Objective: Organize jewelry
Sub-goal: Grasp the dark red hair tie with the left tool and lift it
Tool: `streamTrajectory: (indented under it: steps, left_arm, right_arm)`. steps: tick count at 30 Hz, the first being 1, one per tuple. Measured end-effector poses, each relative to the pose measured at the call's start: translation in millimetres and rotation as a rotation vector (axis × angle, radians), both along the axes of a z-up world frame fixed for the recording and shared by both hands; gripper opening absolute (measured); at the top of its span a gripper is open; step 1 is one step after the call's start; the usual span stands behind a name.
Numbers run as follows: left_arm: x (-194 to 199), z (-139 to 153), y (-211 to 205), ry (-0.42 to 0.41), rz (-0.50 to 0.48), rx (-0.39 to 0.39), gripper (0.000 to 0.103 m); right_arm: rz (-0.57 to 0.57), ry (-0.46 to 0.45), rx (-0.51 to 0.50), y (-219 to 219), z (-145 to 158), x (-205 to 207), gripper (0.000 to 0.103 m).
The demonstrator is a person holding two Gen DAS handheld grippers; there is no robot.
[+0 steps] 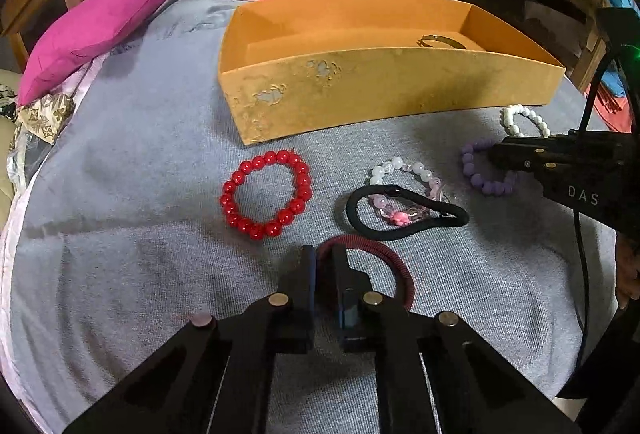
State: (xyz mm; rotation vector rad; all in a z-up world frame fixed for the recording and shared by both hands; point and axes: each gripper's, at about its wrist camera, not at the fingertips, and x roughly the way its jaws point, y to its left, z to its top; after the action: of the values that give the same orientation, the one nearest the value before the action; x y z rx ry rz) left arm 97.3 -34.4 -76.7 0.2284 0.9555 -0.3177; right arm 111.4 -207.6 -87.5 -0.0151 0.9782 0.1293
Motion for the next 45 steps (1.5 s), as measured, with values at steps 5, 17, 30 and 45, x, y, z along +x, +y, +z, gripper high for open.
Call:
streamTrajectory:
  steps: [5, 17, 30, 45]
  left_arm:
    - [-5.3, 2.4, -3.9, -0.007, 0.002, 0.006, 0.007]
    - [-17.5, 20.0, 5.7, -0.061, 0.040, 0.025, 0.007]
    - [-16.6, 28.1, 21.9, -0.102, 0.083, 0.041, 0.007]
    - [-6.9, 42.8, 36.5, -0.141, 0.132, -0.016, 0.007]
  right_arm:
    - [0.002, -0.004, 0.001, -0.9, 0.2, -0.9, 0.015]
    - [-0.008, -0.011, -0.002, -0.2, 0.0, -2.9, 0.015]
    - [-0.013, -0.037, -0.022, 3.8, 0.3, -3.6, 0.015]
    - [-0.039, -0.077, 0.110, -17.2, 18.3, 1.4, 0.014]
